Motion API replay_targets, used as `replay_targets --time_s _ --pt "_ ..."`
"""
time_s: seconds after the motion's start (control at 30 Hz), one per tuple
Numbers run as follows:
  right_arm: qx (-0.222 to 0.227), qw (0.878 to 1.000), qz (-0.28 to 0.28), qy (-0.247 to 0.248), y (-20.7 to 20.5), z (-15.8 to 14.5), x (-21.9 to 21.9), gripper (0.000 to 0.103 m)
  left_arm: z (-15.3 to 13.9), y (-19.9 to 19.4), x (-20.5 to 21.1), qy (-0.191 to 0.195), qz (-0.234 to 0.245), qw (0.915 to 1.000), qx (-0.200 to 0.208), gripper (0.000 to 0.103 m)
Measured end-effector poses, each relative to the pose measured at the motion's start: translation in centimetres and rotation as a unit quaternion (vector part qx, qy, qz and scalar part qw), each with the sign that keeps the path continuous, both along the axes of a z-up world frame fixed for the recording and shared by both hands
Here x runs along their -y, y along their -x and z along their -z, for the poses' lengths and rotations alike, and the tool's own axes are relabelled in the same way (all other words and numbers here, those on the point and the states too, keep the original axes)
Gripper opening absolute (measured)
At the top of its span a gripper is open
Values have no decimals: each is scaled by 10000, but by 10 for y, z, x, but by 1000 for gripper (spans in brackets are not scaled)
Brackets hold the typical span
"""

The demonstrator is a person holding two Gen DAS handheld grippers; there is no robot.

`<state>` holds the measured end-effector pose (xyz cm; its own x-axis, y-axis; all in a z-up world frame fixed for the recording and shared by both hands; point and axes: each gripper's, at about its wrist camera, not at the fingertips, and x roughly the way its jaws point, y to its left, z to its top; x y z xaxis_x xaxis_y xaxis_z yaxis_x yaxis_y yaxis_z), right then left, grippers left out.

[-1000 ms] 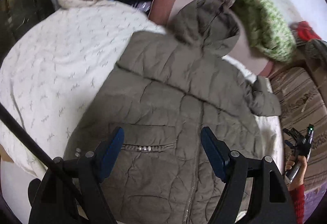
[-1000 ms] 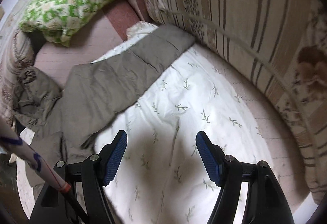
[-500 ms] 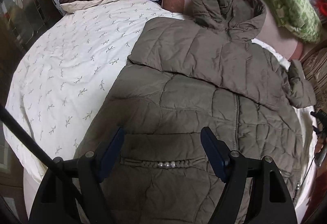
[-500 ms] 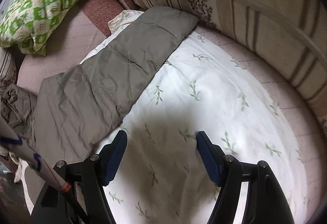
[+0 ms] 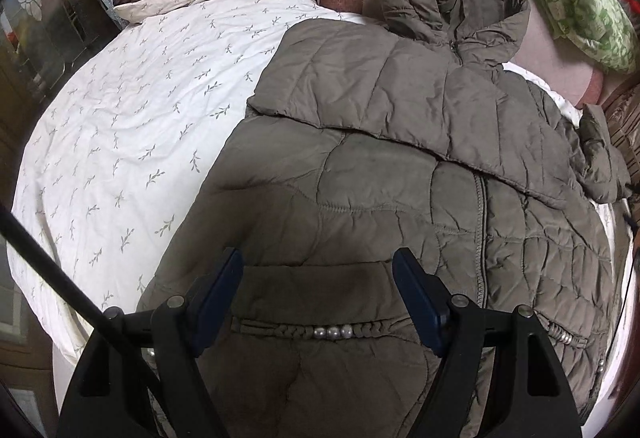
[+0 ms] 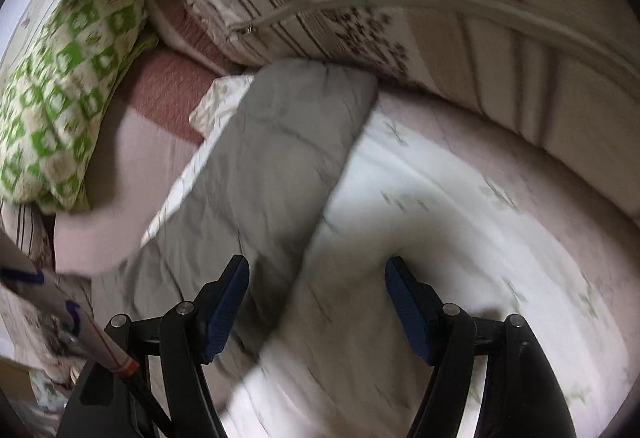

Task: Fold large clothes
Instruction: 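Move the right tool to the other jacket sleeve, then close the right tool on the sleeve cuff, then fold the held sleeve across the jacket body and open the right tool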

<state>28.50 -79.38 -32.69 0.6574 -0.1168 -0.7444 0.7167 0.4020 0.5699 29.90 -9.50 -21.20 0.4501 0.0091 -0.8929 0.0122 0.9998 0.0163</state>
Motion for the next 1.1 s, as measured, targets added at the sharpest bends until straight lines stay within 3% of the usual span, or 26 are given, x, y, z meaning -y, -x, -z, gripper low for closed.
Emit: replay_targets --time_s 0.1,0.17,0.23,0.4,0.53,0.67,0.83,0.97,1.1 --pt "-187 9995 158 180 -21 -2 7 72 3 -1 -3 -11 -71 10000 -55 76" --pt "-408 9988 79 261 -31 -4 9 15 5 -1 -6 46 -109 9999 -87 76" --pt "-374 9989 96 275 -31 -14 8 11 6 0 -9 63 -115 9999 -96 76" --pt "-386 9921 -209 1175 -23 -78 -26 8 8 3 -23 214 -166 9996 -126 76" --pt "-306 9779 -544 1996 -14 -144 -73 8 2 16 -36 263 -208 9994 -37 76" --pt "5 9635 -996 2486 -11 -204 -131 8 -8 31 -57 340 -288 9990 84 76" --pt "402 9275 -1928 3177 -18 -269 -244 8 -19 50 -84 475 -427 9977 230 76" --pt "802 9008 -2800 3221 -15 -289 -340 8 -24 66 -109 534 -595 9962 346 76" --pt "847 8753 -3598 3119 -25 -269 -426 8 -20 74 -131 672 -755 9944 316 76"
